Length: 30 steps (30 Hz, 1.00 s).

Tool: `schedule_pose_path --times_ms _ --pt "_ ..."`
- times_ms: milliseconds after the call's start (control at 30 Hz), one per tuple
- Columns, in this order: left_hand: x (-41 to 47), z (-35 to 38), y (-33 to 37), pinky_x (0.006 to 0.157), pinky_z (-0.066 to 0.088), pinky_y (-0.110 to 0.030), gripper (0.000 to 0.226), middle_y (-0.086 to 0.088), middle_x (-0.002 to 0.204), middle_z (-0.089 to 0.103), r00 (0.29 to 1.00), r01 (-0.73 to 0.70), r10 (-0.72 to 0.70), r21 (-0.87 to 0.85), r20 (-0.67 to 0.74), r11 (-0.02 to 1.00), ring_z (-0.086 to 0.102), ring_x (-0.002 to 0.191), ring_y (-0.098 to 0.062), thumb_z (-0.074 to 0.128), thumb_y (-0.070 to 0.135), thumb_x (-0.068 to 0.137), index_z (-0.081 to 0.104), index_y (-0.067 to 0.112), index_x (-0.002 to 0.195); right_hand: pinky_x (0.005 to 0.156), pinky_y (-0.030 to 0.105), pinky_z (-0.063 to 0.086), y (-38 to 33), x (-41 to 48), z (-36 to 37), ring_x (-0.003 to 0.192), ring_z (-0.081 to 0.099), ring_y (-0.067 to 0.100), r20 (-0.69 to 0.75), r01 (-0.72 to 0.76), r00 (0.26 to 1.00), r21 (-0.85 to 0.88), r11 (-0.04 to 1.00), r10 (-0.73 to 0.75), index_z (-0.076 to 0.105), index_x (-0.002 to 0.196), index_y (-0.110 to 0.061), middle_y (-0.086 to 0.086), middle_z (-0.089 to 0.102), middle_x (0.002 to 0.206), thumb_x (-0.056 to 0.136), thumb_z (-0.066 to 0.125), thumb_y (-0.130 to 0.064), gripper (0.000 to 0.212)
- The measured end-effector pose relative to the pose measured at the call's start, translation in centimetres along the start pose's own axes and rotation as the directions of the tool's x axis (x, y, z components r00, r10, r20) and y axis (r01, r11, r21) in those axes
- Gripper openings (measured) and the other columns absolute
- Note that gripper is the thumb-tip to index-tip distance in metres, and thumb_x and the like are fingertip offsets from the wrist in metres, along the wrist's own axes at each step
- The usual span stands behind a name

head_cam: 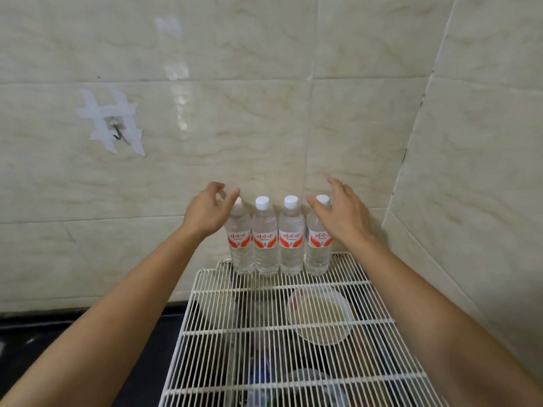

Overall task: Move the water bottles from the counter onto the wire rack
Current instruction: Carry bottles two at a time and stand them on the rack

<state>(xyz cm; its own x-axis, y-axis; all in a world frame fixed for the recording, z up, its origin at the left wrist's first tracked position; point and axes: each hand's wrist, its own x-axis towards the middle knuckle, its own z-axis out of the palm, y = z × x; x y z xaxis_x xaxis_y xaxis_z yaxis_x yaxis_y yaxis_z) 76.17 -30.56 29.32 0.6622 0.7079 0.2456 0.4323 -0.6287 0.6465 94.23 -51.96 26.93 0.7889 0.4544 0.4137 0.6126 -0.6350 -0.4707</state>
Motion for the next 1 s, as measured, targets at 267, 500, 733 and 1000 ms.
schedule_pose_path --times_ms 267,500,733,1000 --pt "-10.2 -7.0 -5.6 0.115 0.031 -0.055 0.059 -0.023 0.160 0.032 0.825 -0.148 0.414 0.561 -0.384 0.815 0.031 0.147 -0.041 0.041 0.046 0.104 0.040 0.010 0.151 0.125 0.050 0.009 -3.5 -5.4 2.3 0.157 0.006 0.033 -0.195 0.403 0.899 0.017 0.915 -0.393 0.027 0.159 -0.024 0.016 0.006 0.169 0.100 0.041 -0.057 0.069" --pt "-24.5 -8.4 -14.1 0.112 0.032 -0.061 0.061 -0.021 0.162 0.027 0.935 0.097 0.169 0.684 -0.312 0.723 0.030 0.148 -0.041 0.043 0.048 0.101 0.040 0.014 0.152 0.126 0.048 0.002 -11.3 -14.3 9.8 0.157 0.002 0.033 -0.009 0.548 0.826 0.242 0.801 -0.563 0.019 0.161 -0.018 0.018 0.003 0.169 0.099 0.040 -0.058 0.077" --pt "-35.2 -16.0 -21.5 0.111 0.035 -0.061 0.061 -0.020 0.162 0.028 0.905 0.309 0.000 0.656 -0.426 0.688 0.031 0.147 -0.041 0.045 0.047 0.100 0.042 0.013 0.151 0.126 0.053 0.008 -21.0 -23.5 12.7 0.157 0.006 0.035 0.029 0.692 0.681 0.298 0.657 -0.731 0.022 0.160 -0.018 0.020 0.008 0.168 0.098 0.042 -0.058 0.077" --pt "-45.1 -27.8 -33.8 0.112 0.031 -0.060 0.065 -0.016 0.164 0.026 0.865 0.452 -0.144 0.621 -0.481 0.641 0.029 0.149 -0.038 0.038 0.051 0.099 0.040 0.014 0.152 0.126 0.050 0.006 -37.7 -34.5 18.5 0.156 0.006 0.035 0.033 0.762 0.592 0.304 0.572 -0.805 0.028 0.158 -0.018 0.021 0.007 0.168 0.098 0.050 -0.053 0.073"
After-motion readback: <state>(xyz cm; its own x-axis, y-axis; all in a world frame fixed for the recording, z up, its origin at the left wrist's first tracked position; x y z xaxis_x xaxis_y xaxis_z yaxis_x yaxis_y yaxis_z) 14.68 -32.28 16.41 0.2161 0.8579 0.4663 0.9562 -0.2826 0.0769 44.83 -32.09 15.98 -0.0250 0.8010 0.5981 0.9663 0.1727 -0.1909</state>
